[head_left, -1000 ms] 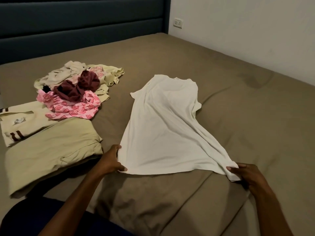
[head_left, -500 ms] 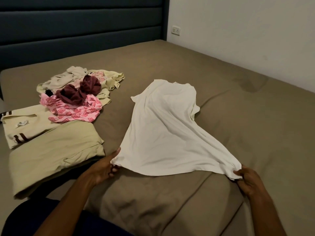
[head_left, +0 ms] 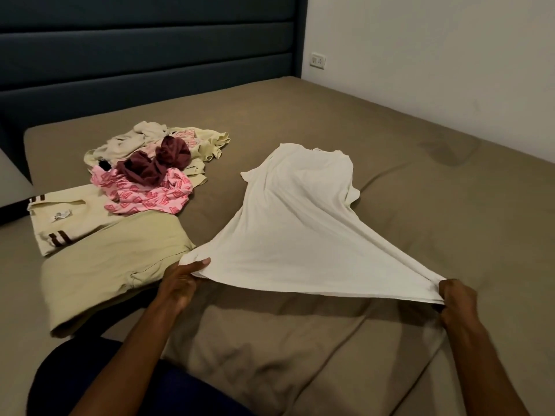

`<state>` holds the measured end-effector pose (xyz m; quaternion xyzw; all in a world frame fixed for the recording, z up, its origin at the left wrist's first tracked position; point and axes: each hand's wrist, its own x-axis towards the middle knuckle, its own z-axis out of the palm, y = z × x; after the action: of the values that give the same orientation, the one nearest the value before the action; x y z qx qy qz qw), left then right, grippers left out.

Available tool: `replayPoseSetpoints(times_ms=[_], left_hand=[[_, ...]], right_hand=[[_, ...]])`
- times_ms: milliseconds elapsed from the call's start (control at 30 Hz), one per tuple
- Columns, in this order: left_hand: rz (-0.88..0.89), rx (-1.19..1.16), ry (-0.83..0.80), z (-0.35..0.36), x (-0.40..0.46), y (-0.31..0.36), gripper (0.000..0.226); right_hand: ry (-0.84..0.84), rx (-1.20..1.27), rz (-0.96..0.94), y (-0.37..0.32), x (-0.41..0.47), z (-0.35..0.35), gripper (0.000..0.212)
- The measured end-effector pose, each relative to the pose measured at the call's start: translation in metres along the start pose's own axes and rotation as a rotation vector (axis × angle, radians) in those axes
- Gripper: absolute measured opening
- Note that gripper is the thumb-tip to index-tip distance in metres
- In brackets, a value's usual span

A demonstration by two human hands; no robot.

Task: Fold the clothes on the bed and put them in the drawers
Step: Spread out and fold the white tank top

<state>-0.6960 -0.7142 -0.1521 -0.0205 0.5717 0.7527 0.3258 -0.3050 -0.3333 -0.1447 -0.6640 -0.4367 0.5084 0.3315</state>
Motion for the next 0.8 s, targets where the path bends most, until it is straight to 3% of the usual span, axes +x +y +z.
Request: replayPoseSetpoints(times_ms=[167,300,400,500,533,667,700,800], left_hand=[[-0.258,-0.034,-0.001,-0.003,-0.007,-0.002,0.018],[-0.307,0.089,-0.003,-0.011,-0.011,-0.001,0.013],[-0.292,0.016,-0.052,-0.017,-0.015,0.012,0.015],[-0.256,0.035,-0.085,-0.022,-0.02,0.026,0.016],[-0.248,0.057,-0.085,-0.022,-0.021,0.029,0.016],[-0.251,0.079,-0.003,-0.024,-0.018,0.03,0.012],[-0.262,0.117,0.046,-0.023,-0.019,0.029,0.012],[-0.245,0.282,0.202,-0.023,-0.02,0.025,0.018]], right_hand=[[-0.085,0.017,0.091,0.02,-0.009,-0.006,0.009],[-0.271,0.164,0.014,0.036,-0.008,-0.027,0.019],[-0.168,0.28,0.019,0.036,-0.004,-0.036,0.014],[-0.063,0.442,-0.022,0.035,0.014,-0.041,0.029],[-0.051,0.535,0.0,0.034,0.014,-0.045,0.026],[-0.391,0.895,0.102,0.022,-0.014,-0.051,0.024],[-0.375,0.928,0.11,0.026,-0.01,-0.049,0.02],[-0.126,0.697,0.078,0.045,0.002,-0.048,0.01]])
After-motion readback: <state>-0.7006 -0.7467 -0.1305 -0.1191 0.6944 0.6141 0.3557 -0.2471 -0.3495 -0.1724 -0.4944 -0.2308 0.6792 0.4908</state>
